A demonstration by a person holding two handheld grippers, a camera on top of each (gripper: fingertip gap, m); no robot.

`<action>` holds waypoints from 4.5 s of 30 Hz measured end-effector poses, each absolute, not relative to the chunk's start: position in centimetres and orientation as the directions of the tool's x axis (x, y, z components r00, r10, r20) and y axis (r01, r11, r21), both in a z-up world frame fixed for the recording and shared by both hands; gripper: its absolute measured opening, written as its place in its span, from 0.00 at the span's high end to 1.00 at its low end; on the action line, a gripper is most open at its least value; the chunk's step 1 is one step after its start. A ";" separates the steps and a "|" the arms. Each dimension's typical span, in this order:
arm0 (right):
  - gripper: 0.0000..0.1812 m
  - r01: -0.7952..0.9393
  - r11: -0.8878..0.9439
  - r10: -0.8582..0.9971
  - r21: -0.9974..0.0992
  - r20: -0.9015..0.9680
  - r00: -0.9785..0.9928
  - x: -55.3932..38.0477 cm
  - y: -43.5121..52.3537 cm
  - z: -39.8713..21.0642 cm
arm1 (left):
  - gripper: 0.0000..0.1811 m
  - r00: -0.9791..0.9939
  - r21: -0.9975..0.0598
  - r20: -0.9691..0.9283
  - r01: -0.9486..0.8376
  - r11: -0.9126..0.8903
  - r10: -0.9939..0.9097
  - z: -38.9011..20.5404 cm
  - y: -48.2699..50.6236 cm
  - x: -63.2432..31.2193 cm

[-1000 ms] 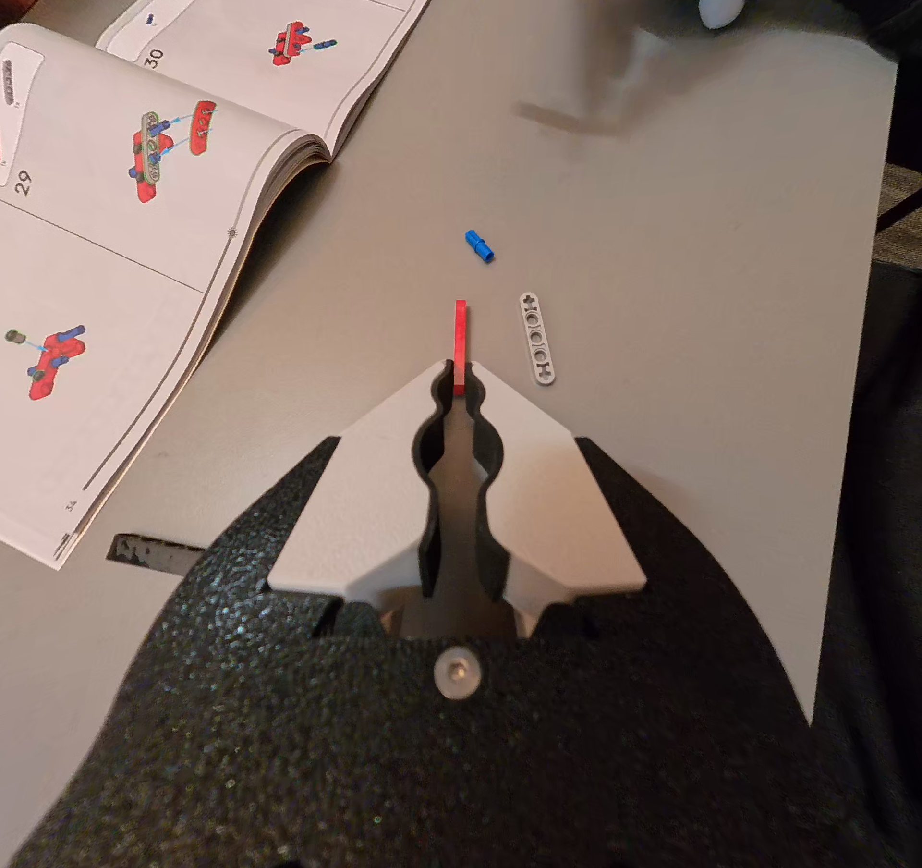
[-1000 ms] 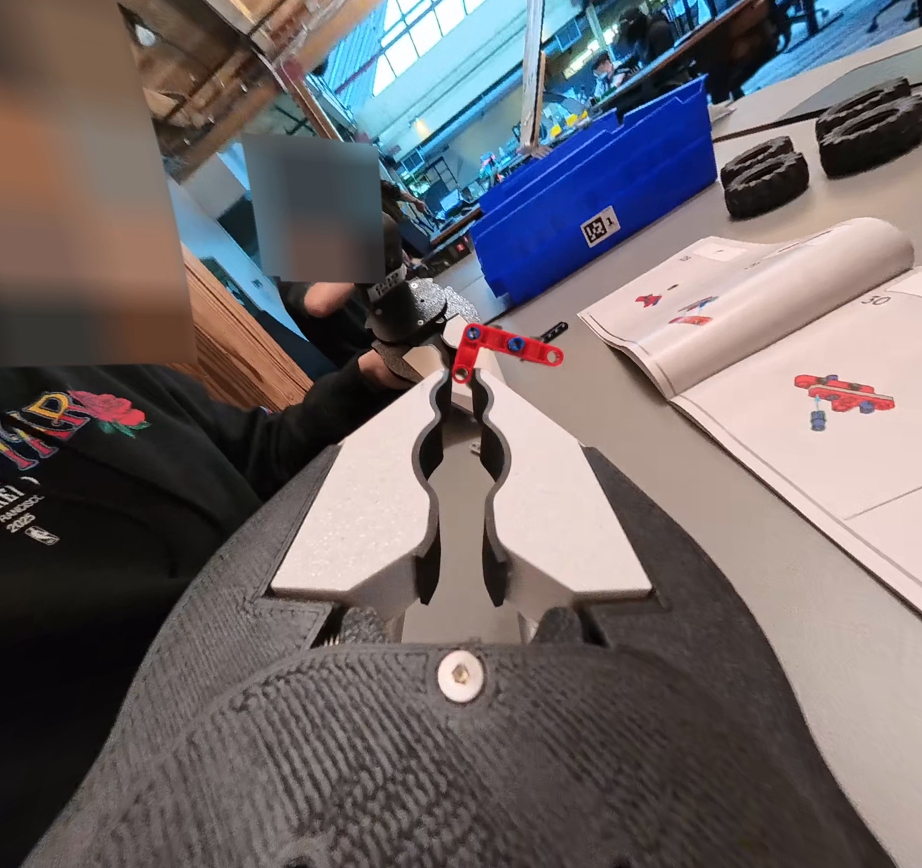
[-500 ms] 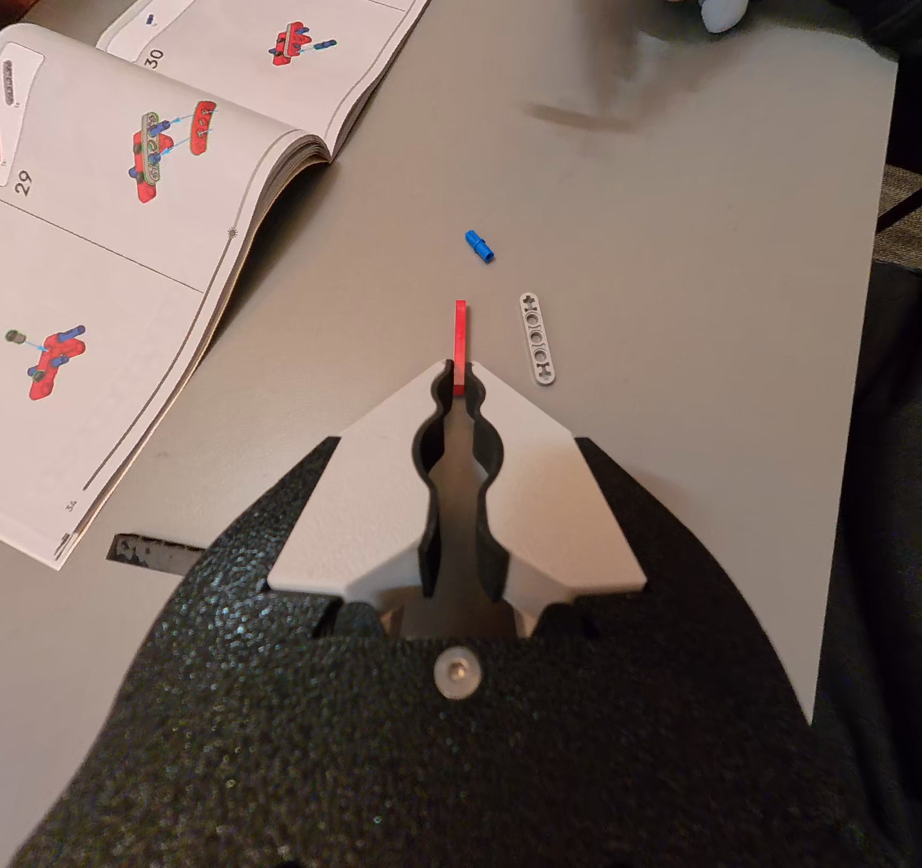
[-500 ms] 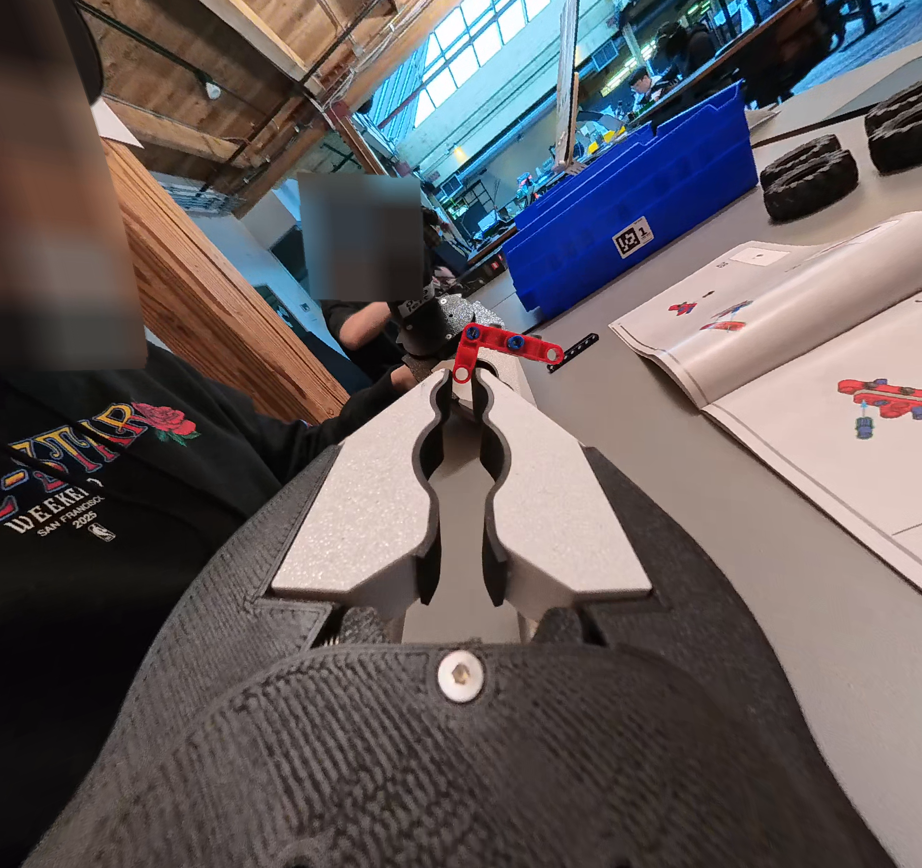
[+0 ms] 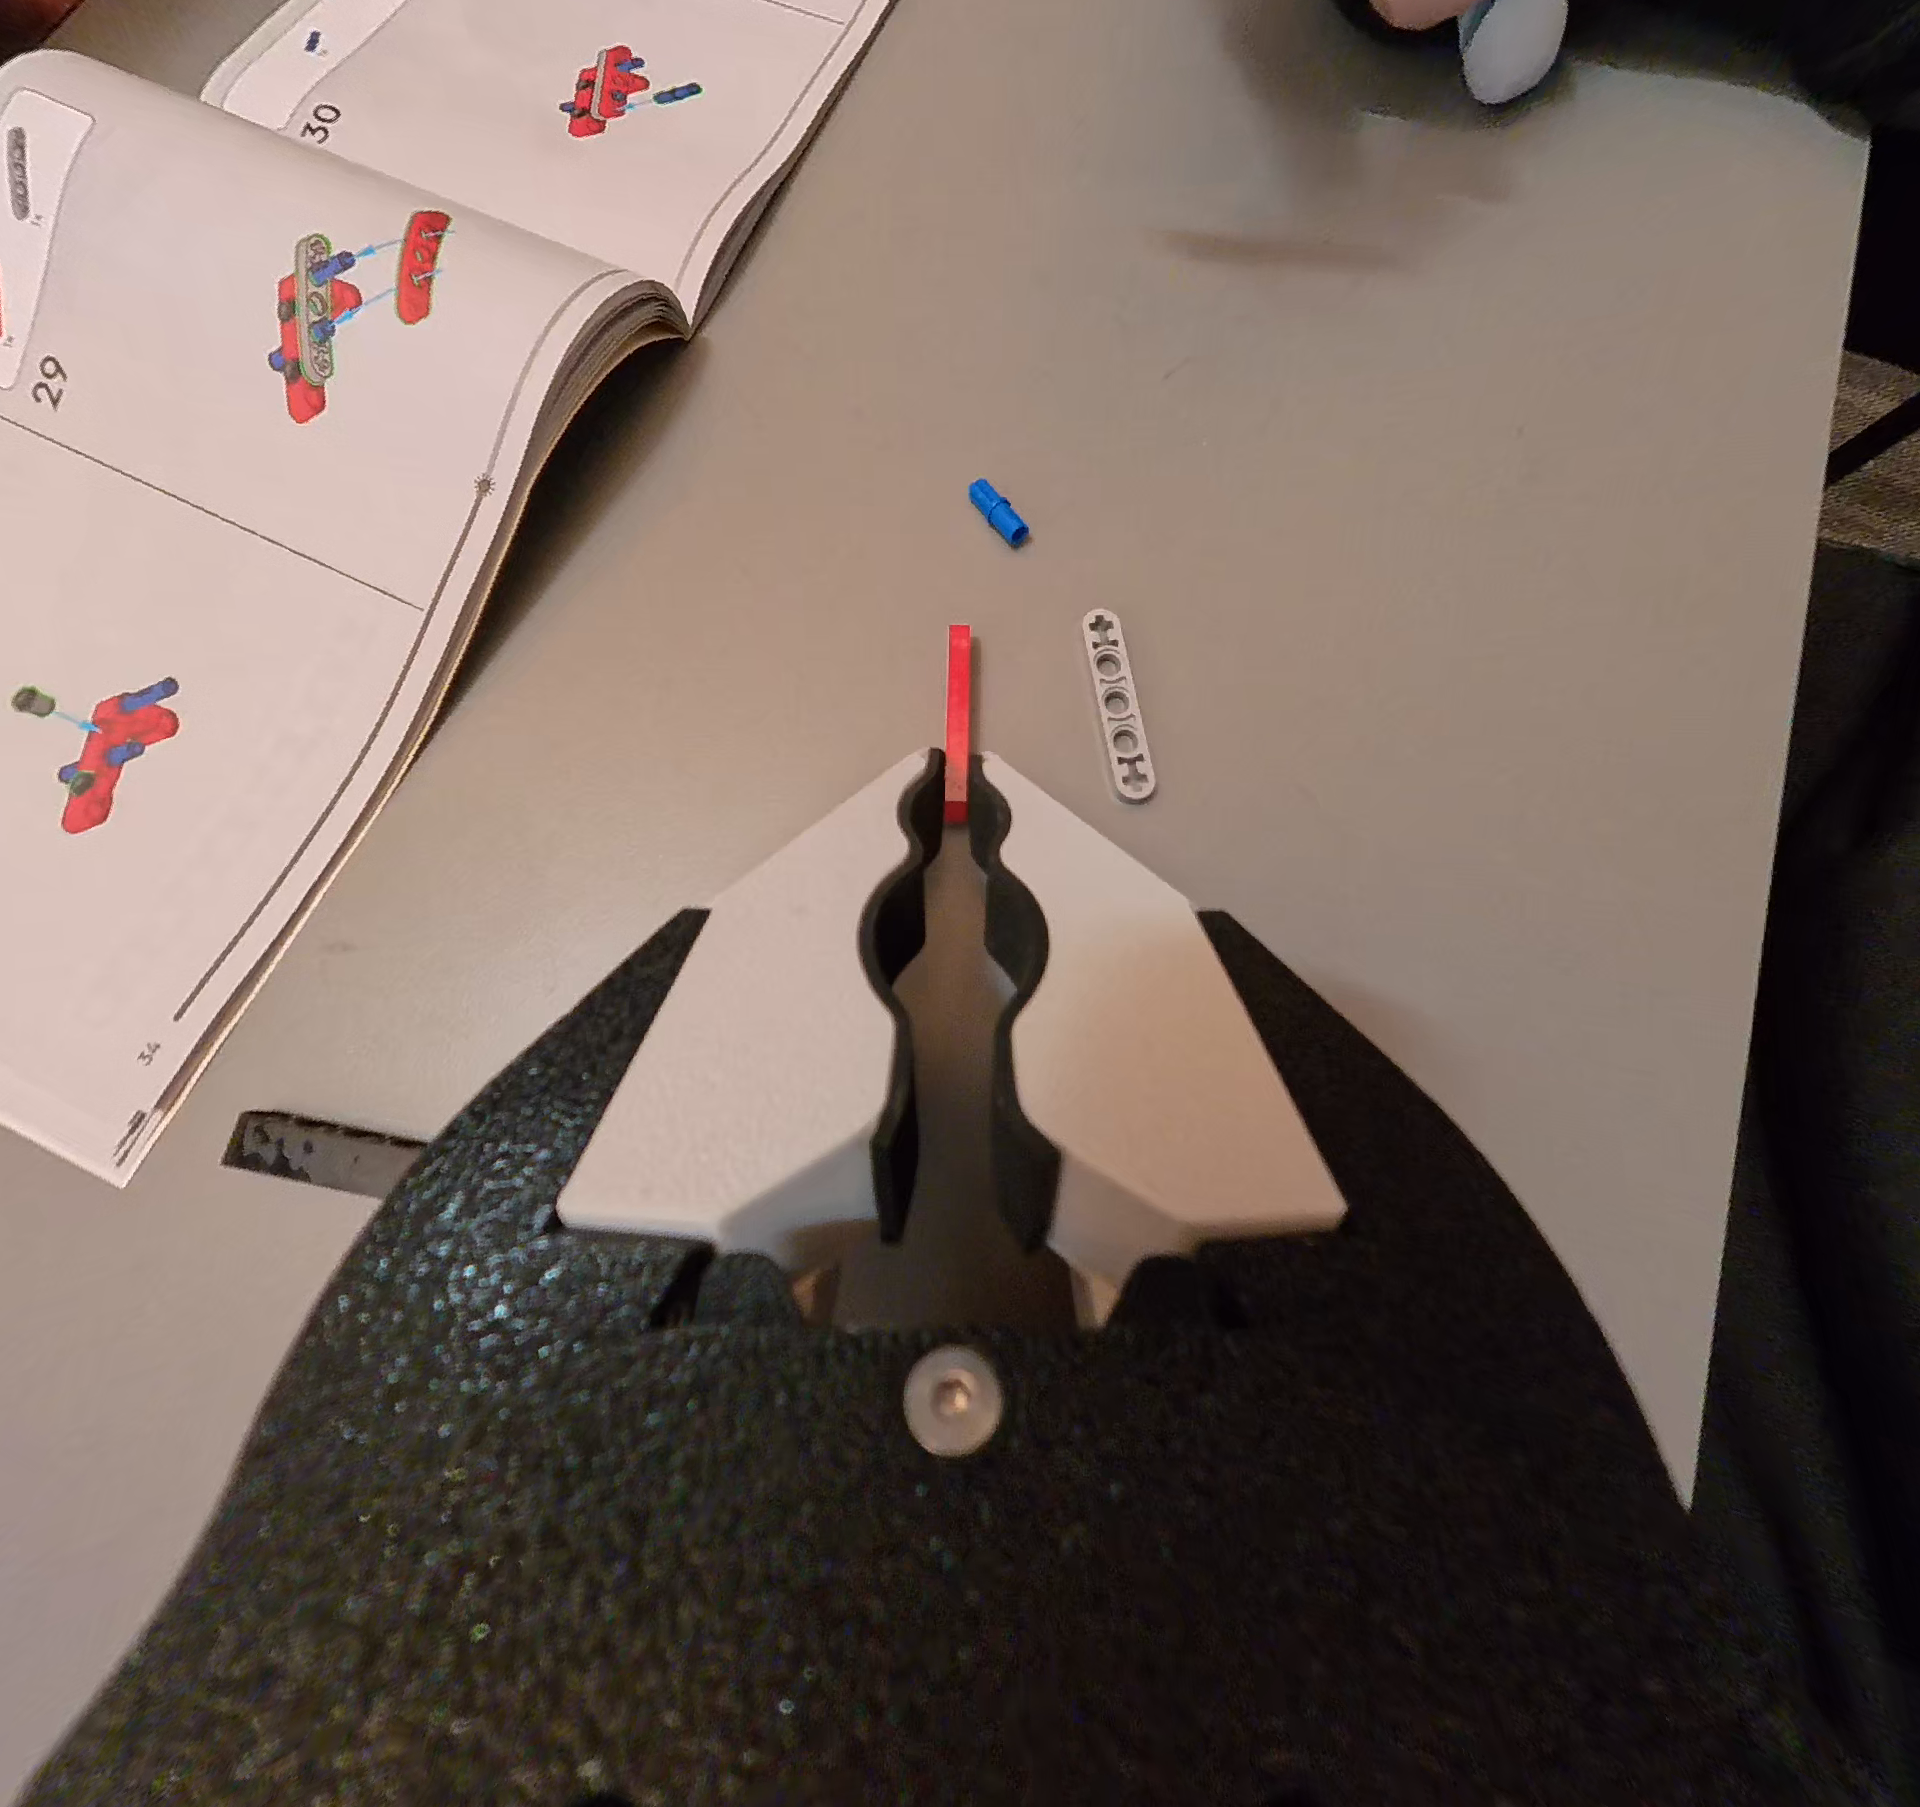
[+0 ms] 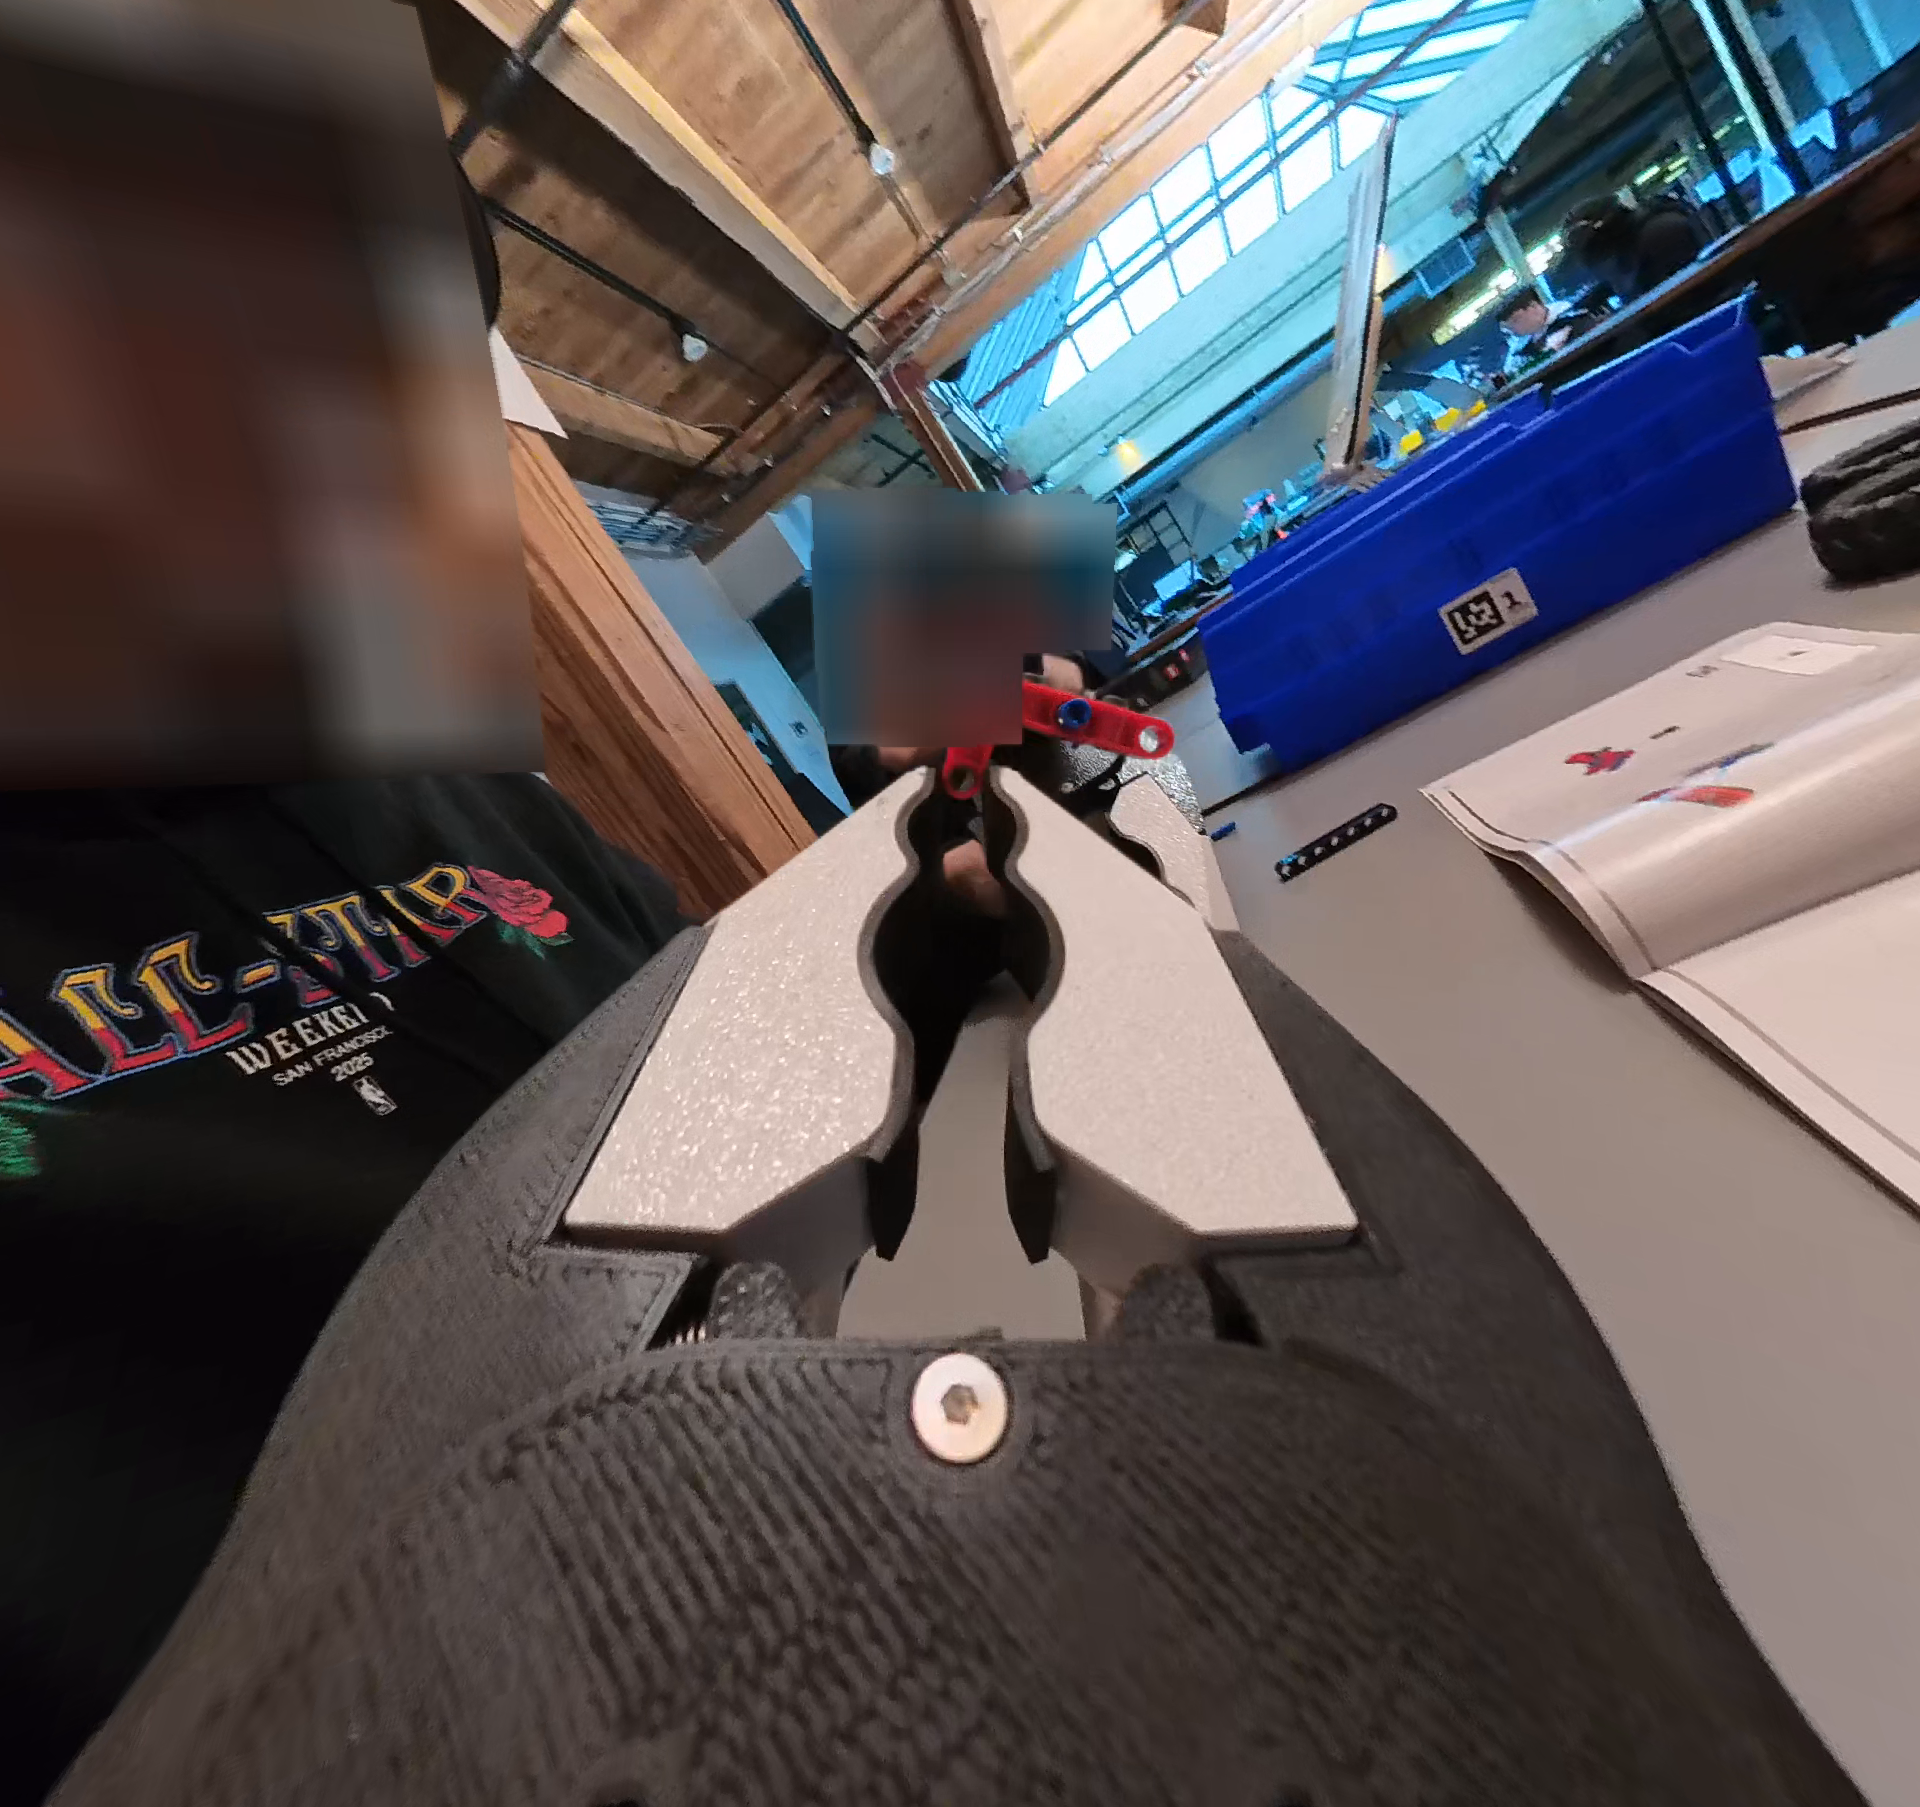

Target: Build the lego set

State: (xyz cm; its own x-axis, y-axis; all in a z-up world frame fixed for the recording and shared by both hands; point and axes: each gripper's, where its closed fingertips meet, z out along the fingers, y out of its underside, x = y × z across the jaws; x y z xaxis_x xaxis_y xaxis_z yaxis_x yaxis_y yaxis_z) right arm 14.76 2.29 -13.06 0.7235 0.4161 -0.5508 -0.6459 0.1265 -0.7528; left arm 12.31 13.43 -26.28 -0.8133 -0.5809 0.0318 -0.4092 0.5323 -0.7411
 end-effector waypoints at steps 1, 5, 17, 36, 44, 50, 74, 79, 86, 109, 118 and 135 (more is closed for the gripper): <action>0.98 -0.650 0.137 0.429 -0.748 -0.546 0.719 14.7 2.2 -12.9 | 0.99 -0.813 -0.741 0.030 -0.408 0.533 -0.581 -26.3 13.4 12.3; 0.97 -0.670 0.176 0.494 -0.722 -0.524 0.694 14.6 1.3 -12.0 | 1.00 -0.814 -0.741 0.030 -0.408 0.533 -0.581 -26.2 13.4 12.4; 0.97 -0.676 0.131 0.595 -0.725 -0.487 0.639 12.5 2.0 -11.5 | 0.84 -0.835 -0.851 -0.097 -0.213 0.480 -0.542 -22.7 12.7 12.6; 0.97 -0.730 -0.017 0.759 -0.683 -0.485 0.435 7.7 5.6 -10.9 | 0.97 -0.484 -0.782 -0.619 0.458 0.424 -0.619 -12.6 7.1 10.8; 0.97 -0.722 -0.005 0.726 -0.692 -0.499 0.473 8.3 5.8 -11.3 | 0.98 -0.356 -0.683 -0.725 0.483 0.548 -0.590 -12.4 8.0 10.9; 0.91 -0.624 0.091 0.607 -0.776 -0.454 0.652 9.4 6.5 -11.9 | 0.98 -0.283 -0.597 -0.802 0.419 0.684 -0.526 -12.6 9.6 11.8; 0.96 0.030 0.080 -0.048 -0.996 0.026 0.999 13.3 10.0 -14.4 | 0.98 -0.110 -0.439 -0.898 0.169 0.883 -0.425 -14.3 12.5 13.8; 0.96 0.032 0.062 -0.044 -0.998 0.029 0.999 13.2 10.2 -14.6 | 0.98 -0.128 -0.467 -0.883 0.178 0.866 -0.451 -14.4 12.6 13.8; 0.97 0.026 0.118 -0.097 -0.993 0.015 0.995 14.9 8.5 -14.0 | 0.93 -0.386 -0.668 -0.724 0.185 0.721 -0.572 -15.2 12.3 13.3; 0.97 -0.024 0.210 -0.098 -0.977 -0.045 0.994 15.9 7.2 -13.0 | 0.98 -0.850 -0.651 -0.263 -0.193 0.734 -0.456 -26.1 10.6 10.2; 0.97 -0.046 0.155 -0.073 -0.987 -0.058 0.996 15.5 8.1 -13.7 | 0.98 -0.337 -0.424 -0.893 0.403 0.811 -0.299 -15.4 10.4 11.5; 0.97 -0.063 0.084 0.020 -0.994 -0.062 0.998 13.4 9.3 -14.4 | 0.98 -0.096 -0.236 -0.972 0.479 0.846 -0.217 -12.7 9.4 10.5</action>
